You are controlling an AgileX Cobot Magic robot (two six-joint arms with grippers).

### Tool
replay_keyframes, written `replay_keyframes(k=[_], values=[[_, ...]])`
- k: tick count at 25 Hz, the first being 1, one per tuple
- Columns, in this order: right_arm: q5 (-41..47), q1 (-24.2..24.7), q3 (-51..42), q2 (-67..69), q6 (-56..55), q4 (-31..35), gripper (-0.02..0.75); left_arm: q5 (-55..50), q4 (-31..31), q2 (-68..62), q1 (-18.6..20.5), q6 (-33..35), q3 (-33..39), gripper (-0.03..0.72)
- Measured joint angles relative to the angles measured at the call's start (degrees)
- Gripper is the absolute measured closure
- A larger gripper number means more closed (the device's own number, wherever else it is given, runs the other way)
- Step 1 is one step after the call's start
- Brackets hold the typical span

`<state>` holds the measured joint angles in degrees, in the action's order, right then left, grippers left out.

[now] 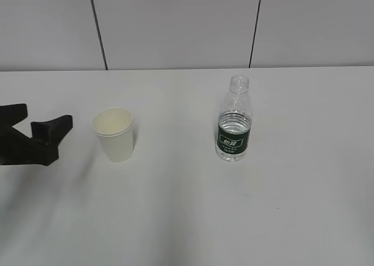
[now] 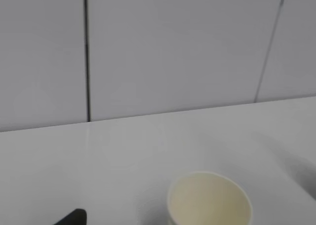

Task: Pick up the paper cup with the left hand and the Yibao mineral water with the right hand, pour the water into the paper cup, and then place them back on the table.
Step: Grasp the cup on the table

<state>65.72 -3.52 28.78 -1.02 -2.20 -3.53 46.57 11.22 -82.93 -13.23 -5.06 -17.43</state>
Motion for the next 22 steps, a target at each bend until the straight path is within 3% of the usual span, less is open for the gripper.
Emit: replay_keyframes(k=[4, 9, 22], values=[[0.00, 0.00, 0.00, 0.00, 0.00, 0.00, 0.188, 7.25, 5.47, -7.86, -0.12, -0.06, 0.00, 0.127], [0.00, 0.00, 0.00, 0.00, 0.00, 0.00, 0.188, 17.91, 6.16, -17.03, -0.12, 0.05, -0.18, 0.127], [0.00, 0.00, 0.00, 0.00, 0.00, 0.00, 0.188, 18.79, 3.64, -26.19, -0.12, 1.26, -1.55, 0.127]])
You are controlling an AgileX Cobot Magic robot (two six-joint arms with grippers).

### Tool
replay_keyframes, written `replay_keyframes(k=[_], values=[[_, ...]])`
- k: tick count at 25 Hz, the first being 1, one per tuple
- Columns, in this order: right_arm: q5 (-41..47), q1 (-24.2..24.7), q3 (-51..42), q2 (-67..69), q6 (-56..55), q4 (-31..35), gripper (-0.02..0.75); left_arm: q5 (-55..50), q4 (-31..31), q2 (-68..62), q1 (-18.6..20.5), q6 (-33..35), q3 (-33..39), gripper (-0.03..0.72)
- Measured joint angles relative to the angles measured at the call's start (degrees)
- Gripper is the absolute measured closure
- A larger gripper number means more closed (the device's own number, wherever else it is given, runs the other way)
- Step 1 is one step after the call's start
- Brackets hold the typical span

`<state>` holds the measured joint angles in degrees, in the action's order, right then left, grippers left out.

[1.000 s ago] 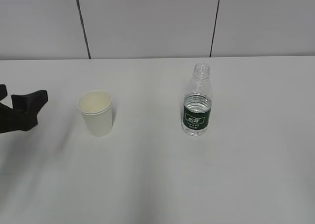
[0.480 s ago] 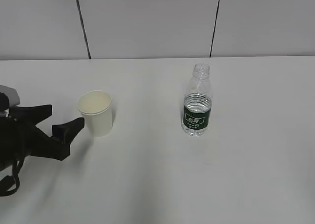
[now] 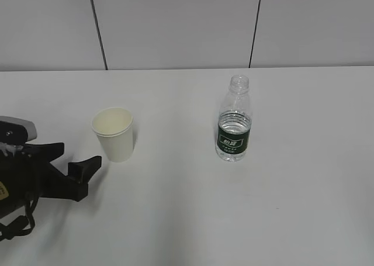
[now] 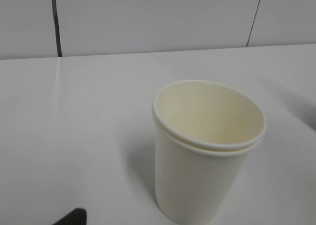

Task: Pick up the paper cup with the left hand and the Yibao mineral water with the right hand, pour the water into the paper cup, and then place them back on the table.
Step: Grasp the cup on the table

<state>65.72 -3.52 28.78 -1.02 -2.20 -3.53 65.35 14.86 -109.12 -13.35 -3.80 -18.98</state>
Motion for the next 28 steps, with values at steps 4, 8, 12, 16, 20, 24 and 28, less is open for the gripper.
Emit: replay_keyframes(k=[4, 8, 12, 16, 20, 24, 28], values=[[0.00, 0.00, 0.00, 0.00, 0.00, 0.00, 0.188, 0.00, 1.85, -0.02, 0.00, 0.00, -2.30, 0.127], [0.00, 0.00, 0.00, 0.00, 0.00, 0.00, 0.188, 0.11, 3.27, -0.28, 0.00, 0.19, -4.51, 0.127], [0.00, 0.00, 0.00, 0.00, 0.00, 0.00, 0.188, 0.17, 5.86, -1.97, 0.00, 0.60, -6.09, 0.127], [0.00, 0.00, 0.00, 0.00, 0.00, 0.00, 0.188, 0.09, 7.96, -4.71, 0.00, 1.08, -7.62, 0.127], [0.00, 0.00, 0.00, 0.00, 0.00, 0.00, 0.188, 0.03, 8.03, -5.35, 0.00, 1.87, -9.08, 0.127], [0.00, 0.00, 0.00, 0.00, 0.00, 0.00, 0.188, 0.03, 8.03, -5.45, 0.00, 2.08, -11.08, 0.127], [0.00, 0.00, 0.00, 0.00, 0.00, 0.00, 0.188, 0.14, 8.03, -6.21, 0.00, 2.08, -12.54, 0.127]])
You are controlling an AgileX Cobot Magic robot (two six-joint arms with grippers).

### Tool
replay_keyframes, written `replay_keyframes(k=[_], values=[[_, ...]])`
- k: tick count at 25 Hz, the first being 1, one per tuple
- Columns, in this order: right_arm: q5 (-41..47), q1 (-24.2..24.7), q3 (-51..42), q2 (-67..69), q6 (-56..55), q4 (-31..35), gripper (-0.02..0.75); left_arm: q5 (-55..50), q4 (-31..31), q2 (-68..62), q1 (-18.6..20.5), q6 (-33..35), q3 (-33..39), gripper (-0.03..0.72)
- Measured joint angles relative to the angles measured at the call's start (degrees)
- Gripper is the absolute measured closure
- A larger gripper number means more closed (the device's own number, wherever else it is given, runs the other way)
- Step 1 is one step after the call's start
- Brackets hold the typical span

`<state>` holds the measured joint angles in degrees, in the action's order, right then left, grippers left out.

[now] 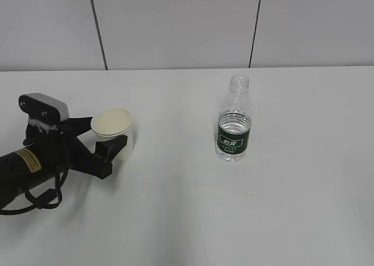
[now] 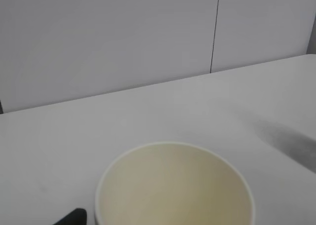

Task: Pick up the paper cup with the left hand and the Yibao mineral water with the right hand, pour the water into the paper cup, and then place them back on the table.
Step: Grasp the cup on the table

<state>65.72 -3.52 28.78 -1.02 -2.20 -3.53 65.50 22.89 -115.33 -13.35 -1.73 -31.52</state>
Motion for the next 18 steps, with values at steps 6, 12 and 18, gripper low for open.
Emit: replay_keyframes(k=[6, 12, 18], values=[[0.00, 0.00, 0.00, 0.00, 0.00, 0.00, 0.188, -0.07, 0.07, -2.28, 0.00, 0.04, -1.08, 0.127], [0.00, 0.00, 0.00, 0.00, 0.00, 0.00, 0.188, -0.08, -0.21, -2.96, 0.00, 0.04, -1.49, 0.127], [0.00, 0.00, 0.00, 0.00, 0.00, 0.00, 0.188, -0.19, -0.23, -4.53, 0.00, 0.04, -1.64, 0.127]])
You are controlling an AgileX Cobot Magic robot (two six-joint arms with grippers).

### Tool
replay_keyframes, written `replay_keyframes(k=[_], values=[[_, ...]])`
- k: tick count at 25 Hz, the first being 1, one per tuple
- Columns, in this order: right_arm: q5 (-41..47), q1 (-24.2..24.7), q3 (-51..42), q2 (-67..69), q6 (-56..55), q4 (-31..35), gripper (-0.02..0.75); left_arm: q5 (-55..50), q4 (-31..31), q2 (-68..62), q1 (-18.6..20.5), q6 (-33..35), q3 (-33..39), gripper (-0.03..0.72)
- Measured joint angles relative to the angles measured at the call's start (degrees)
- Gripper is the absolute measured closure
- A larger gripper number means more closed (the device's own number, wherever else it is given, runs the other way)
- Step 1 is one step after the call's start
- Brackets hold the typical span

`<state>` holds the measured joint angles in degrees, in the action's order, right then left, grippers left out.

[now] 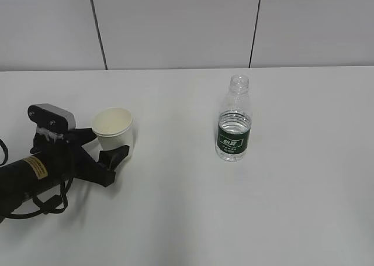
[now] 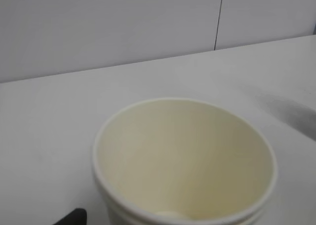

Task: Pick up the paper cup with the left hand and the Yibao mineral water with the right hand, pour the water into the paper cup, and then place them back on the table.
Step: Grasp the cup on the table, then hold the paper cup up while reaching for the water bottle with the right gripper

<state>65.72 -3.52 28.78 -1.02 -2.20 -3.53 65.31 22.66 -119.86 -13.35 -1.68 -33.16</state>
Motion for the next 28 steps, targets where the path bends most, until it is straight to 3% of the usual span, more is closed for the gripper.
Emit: replay_keyframes(k=[8, 28], values=[[0.00, 0.00, 0.00, 0.00, 0.00, 0.00, 0.188, 0.07, 1.78, 0.00, 0.00, 0.00, -3.53, 0.127], [0.00, 0.00, 0.00, 0.00, 0.00, 0.00, 0.188, -0.01, 2.37, -2.06, 0.00, 0.00, -3.82, 0.127]])
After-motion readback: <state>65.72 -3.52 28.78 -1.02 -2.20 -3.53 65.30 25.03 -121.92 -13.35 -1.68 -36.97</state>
